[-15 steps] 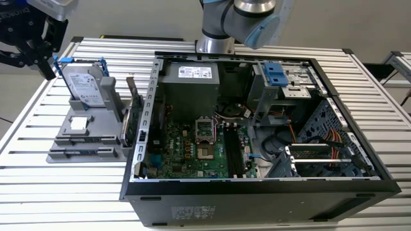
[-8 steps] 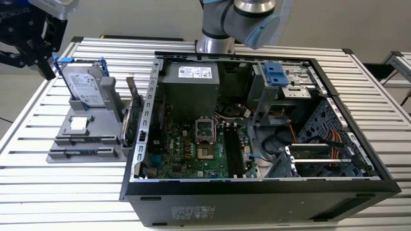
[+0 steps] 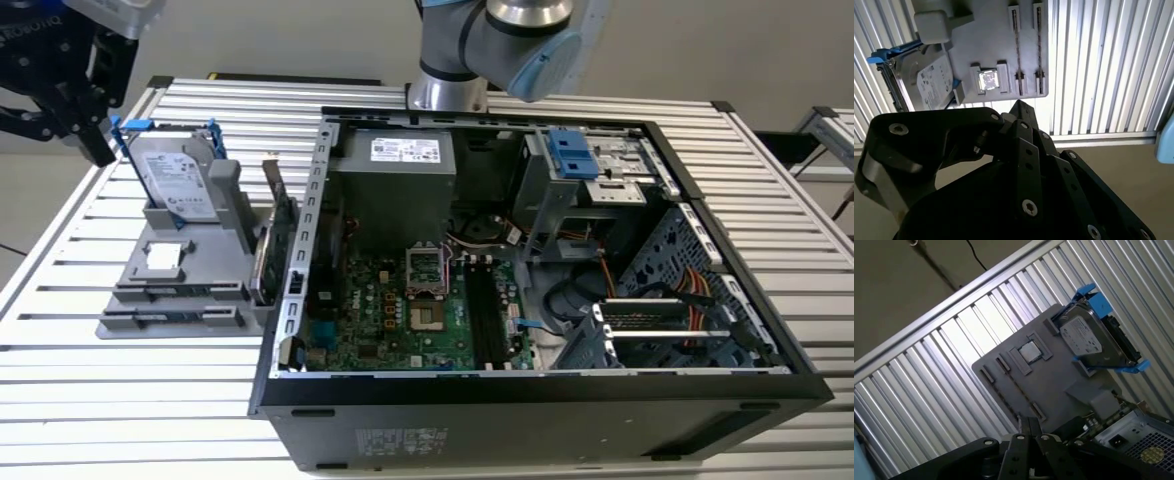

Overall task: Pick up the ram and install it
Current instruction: 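Pick up the ram and move it above insertion slot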

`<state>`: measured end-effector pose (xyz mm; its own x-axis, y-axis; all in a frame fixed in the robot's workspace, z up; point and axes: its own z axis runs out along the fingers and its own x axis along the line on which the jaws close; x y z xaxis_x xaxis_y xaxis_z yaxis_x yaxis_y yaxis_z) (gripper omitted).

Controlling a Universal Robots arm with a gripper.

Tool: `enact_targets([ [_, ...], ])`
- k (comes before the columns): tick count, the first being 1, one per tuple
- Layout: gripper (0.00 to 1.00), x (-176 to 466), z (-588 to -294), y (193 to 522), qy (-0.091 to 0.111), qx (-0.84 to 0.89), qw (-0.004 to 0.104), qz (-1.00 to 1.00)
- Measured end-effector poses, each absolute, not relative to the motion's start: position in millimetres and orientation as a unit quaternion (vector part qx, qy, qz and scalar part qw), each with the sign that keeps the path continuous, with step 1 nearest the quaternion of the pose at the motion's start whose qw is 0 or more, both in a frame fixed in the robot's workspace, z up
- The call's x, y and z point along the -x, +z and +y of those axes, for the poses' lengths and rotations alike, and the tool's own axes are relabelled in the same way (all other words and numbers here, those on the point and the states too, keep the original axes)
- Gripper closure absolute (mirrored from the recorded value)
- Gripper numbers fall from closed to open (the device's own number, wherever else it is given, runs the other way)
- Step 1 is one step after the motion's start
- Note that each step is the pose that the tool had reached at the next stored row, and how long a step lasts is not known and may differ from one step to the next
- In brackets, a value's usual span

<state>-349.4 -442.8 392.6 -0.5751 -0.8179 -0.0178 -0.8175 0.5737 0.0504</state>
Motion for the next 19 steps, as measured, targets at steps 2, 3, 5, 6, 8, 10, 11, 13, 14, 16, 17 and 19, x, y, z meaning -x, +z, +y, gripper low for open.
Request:
enact_targets([
  [2,1.00,349.4,-442.8,392.6,-0.026,-0.465,0.004,-0.885],
  [3,1.00,349.4,-442.8,392.5,-0.026,-0.466,0.004,-0.884],
  [5,1.00,349.4,-442.8,392.6,-0.026,-0.470,0.004,-0.882],
  [6,1.00,349.4,-442.8,392.6,-0.026,-0.472,0.004,-0.881],
  [8,1.00,349.4,-442.8,392.5,-0.026,-0.476,0.004,-0.879],
  [10,1.00,349.4,-442.8,392.6,-0.026,-0.479,0.004,-0.877],
  [11,1.00,349.4,-442.8,392.6,-0.026,-0.481,0.004,-0.876],
  [13,1.00,349.4,-442.8,392.6,-0.026,-0.485,0.004,-0.874],
  [14,1.00,349.4,-442.8,392.6,-0.026,-0.487,0.004,-0.873],
  [16,1.00,349.4,-442.8,392.6,-0.026,-0.490,0.005,-0.871],
  [17,1.00,349.4,-442.8,392.6,-0.026,-0.492,0.005,-0.870],
  [19,1.00,349.4,-442.8,392.6,-0.026,-0.496,0.005,-0.868],
])
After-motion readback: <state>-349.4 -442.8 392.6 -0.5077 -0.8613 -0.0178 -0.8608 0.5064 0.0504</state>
